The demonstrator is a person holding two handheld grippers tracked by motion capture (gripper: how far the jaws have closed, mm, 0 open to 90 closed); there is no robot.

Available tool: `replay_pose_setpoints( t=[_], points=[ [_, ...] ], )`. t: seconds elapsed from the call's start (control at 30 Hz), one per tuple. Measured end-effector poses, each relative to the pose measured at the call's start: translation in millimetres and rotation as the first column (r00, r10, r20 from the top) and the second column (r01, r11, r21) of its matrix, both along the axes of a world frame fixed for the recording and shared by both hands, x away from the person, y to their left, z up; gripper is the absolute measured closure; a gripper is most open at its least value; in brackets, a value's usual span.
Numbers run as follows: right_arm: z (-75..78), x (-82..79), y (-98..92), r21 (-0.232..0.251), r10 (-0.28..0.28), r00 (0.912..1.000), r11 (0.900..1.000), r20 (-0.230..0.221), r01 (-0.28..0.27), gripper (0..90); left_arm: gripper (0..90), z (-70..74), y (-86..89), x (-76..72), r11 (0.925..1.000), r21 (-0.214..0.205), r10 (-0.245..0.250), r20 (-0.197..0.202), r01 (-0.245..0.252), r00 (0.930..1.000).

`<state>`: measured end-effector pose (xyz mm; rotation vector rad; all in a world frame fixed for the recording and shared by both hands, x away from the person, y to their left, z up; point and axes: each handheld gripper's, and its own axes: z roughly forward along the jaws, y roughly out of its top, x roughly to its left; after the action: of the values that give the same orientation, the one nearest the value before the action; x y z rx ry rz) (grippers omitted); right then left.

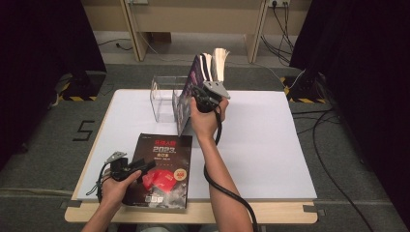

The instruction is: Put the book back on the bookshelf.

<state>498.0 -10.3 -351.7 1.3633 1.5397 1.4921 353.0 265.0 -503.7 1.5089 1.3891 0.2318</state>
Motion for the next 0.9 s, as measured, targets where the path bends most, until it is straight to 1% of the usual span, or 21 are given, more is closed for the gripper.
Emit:
replay_pose_setpoints(
  t=[0.07,0.13,0.37,0.47,0.53,0.6,0.63,0.67,0.77,0.9],
  points=[
    [1.4,-1.0,-3.9,-0.001,0.013,0.9996,0.9999,-0.024,-0.013,74.8,36.5,-0.1,-0.7,0.1,1.0,0.0,-0.001,0.0,0.001,1.0],
    [4.1,-1.3,-7.6,0.015,0.029,0.9984,0.9995,-0.049,-0.028,73.6,36.5,0.1,-1.0,-0.1,1.0,-0.001,-0.003,-0.001,0.003,1.0],
    [19.3,-4.2,-16.8,0.061,0.039,0.9967,0.9975,-0.071,-0.035,70.8,36.5,0.5,-0.5,-0.1,1.0,-0.002,-0.001,0.001,0.001,1.0],
    [23.9,-2.7,-18.0,0.054,0.045,0.9932,0.9978,-0.107,-0.04,72.8,36.5,0.6,-0.8,-0.1,1.0,-0.003,-0.003,0.002,0.003,1.0],
    [25.0,-1.3,-17.8,0.04,0.044,0.9908,0.9984,-0.128,-0.039,73.9,36.5,0.8,-0.8,-0.3,1.0,-0.003,-0.002,0.002,0.002,1.0],
    [25.8,0.6,-18.0,0.026,0.042,0.986,0.9989,-0.161,-0.038,75.2,36.5,1.0,-0.4,-0.3,1.0,-0.004,-0.001,0.003,0.001,1.0],
    [26.3,2.0,-18.0,0.021,0.047,0.9815,0.9988,-0.186,-0.044,75.3,36.5,1.0,-0.2,-0.2,1.0,-0.004,0.0,0.003,0.0,1.0],
    [26.8,3.0,-18.0,0.019,0.05,0.9789,0.9987,-0.198,-0.047,76.0,36.5,1.1,-0.2,-0.2,1.0,-0.004,0.0,0.003,0.0,1.0],
    [28.6,3.8,-18.0,-0.001,0.035,0.9758,0.9993,-0.216,-0.036,81.9,36.5,1.3,-0.1,-0.3,1.0,-0.004,0.0,0.004,0.0,1.0],
    [29.0,4.2,-18.5,0.009,0.028,0.9736,0.9996,-0.227,-0.027,83.6,36.5,1.3,-0.1,-0.2,1.0,-0.003,0.0,0.004,0.0,1.0]
  ],
)
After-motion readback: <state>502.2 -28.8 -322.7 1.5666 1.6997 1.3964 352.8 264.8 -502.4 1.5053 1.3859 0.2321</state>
